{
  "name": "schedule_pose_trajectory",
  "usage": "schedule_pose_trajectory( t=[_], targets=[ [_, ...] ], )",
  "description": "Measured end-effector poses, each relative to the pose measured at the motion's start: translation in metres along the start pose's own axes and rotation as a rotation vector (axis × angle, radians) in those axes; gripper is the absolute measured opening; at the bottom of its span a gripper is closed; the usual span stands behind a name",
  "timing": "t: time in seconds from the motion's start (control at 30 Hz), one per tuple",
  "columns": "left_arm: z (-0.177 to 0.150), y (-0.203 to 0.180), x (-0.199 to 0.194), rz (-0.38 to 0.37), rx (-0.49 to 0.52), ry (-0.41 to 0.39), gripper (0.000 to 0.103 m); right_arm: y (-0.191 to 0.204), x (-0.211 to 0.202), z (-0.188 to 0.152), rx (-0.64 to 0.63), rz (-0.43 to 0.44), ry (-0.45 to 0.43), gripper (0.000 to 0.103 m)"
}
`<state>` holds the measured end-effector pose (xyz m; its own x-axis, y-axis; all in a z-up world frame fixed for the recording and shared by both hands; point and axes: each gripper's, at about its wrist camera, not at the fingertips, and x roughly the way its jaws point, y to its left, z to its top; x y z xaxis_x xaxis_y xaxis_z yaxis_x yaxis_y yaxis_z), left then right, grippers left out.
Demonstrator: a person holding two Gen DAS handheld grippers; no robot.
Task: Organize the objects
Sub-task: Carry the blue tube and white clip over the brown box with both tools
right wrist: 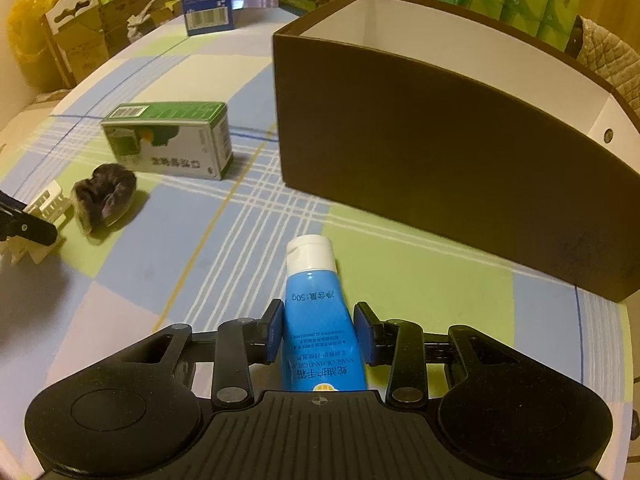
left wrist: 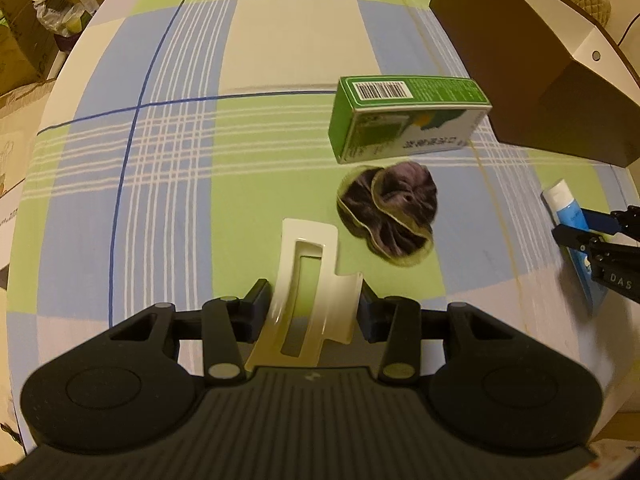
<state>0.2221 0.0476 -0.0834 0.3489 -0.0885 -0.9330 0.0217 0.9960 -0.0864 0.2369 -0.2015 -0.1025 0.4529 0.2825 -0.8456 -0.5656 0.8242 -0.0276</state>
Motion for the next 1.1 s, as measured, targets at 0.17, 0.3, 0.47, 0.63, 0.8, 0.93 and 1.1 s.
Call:
schedule_pose_trajectory(
  t=[0.17, 0.3, 0.47, 0.63, 0.8, 0.93, 1.1],
  targets=[
    [-0.007, -0.006, -0.016, -0.005, -0.014, -0.023, 0.039, -0.001, -0.013, -0.005, 0.029, 0.043, -0.007, 0.034],
    [-0.009, -0.015, -0.032, -0.017, -0.014, -0.054, 0.039, -0.006, -0.031, -0.003, 0.067, 0.08, -0.043, 0.034],
    [-0.003, -0.034, -0.051, -0.046, 0.009, -0.1, 0.039, -0.015, -0.056, 0.002, 0.124, 0.117, -0.084, 0.034],
    [0.01, -0.057, -0.066, -0.08, 0.048, -0.152, 0.039, -0.023, -0.077, 0.007, 0.159, 0.144, -0.112, 0.034],
    [0.026, -0.084, -0.078, -0.109, 0.094, -0.193, 0.039, -0.034, -0.096, 0.014, 0.174, 0.164, -0.152, 0.034],
    [0.042, -0.107, -0.086, -0.136, 0.128, -0.231, 0.039, -0.049, -0.109, 0.023, 0.187, 0.173, -0.184, 0.034],
    [0.066, -0.135, -0.092, -0.16, 0.172, -0.278, 0.039, -0.073, -0.124, 0.04, 0.189, 0.17, -0.229, 0.034]
  ],
)
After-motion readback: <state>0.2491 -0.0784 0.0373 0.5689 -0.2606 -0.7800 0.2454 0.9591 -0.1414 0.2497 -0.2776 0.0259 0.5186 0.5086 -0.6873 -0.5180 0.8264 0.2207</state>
